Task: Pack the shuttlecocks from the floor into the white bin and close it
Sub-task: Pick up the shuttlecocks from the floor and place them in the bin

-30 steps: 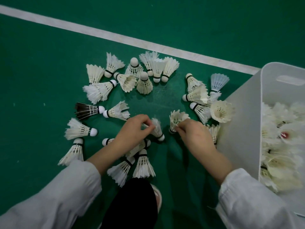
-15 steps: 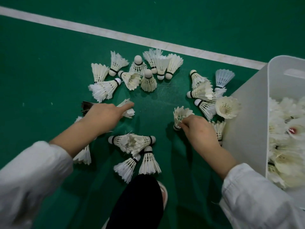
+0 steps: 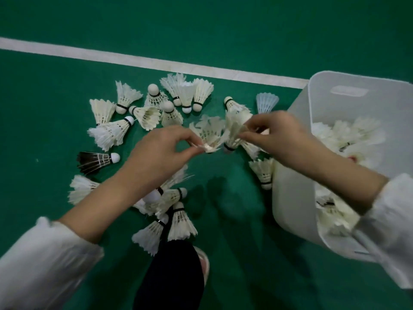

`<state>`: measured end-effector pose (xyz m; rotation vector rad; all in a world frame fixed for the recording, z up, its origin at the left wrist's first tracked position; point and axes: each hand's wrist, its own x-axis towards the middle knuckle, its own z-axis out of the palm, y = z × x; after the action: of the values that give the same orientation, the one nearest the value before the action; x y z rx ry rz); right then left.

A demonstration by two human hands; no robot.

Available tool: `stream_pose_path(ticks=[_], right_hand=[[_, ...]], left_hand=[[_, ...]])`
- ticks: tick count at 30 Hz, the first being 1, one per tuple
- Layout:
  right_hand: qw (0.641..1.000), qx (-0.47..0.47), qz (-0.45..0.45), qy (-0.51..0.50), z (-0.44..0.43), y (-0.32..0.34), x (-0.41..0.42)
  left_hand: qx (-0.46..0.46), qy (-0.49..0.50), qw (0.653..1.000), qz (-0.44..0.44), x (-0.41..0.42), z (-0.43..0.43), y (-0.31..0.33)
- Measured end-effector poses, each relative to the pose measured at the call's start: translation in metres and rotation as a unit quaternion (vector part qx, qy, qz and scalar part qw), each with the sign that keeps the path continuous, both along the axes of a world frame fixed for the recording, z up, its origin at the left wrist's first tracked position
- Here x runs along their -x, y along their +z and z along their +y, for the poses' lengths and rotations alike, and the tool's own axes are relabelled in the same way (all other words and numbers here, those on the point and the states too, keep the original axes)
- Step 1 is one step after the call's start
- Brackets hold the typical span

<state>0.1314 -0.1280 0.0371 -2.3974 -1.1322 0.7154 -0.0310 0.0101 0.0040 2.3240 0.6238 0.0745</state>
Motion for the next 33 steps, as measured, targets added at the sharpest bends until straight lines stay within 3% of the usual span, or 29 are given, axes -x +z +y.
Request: stream_pose_path(ticks=[6, 13, 16, 19, 25, 31, 33], right_hand=[[0.984, -0.08, 0.003, -0.161, -0.091, 0.063, -0.036], [0.951, -0.05, 0.032, -0.302, -0.179, 0.028, -0.034], [0.967, -0.023, 0.034, -0.25, -0.184, -0.001, -0.033], [0.987, 0.049, -0.055, -0.144, -0.181, -0.024, -0.037], [0.971, 0.215, -0.08, -0.067, -0.171, -0.06, -0.047], [0.973, 0.215, -0.007, -0.088, -0.165, -0.044, -0.049], [0.983, 0.158, -0.025, -0.094, -0.17, -0.024, -0.05]], left_hand=[[0.014, -0.083, 0.996, -0.04, -0.046, -0.051, 0.033], [0.027, -0.125, 0.991, -0.039, -0.069, -0.094, 0.041], [0.036, -0.126, 0.991, -0.038, -0.069, -0.103, 0.039], [0.05, -0.128, 0.99, -0.036, -0.07, -0.111, 0.04], [0.057, -0.121, 0.99, -0.053, -0.073, -0.121, 0.043], [0.041, -0.127, 0.99, -0.055, -0.077, -0.121, 0.043], [0.031, -0.131, 0.989, -0.056, -0.077, -0.121, 0.042]])
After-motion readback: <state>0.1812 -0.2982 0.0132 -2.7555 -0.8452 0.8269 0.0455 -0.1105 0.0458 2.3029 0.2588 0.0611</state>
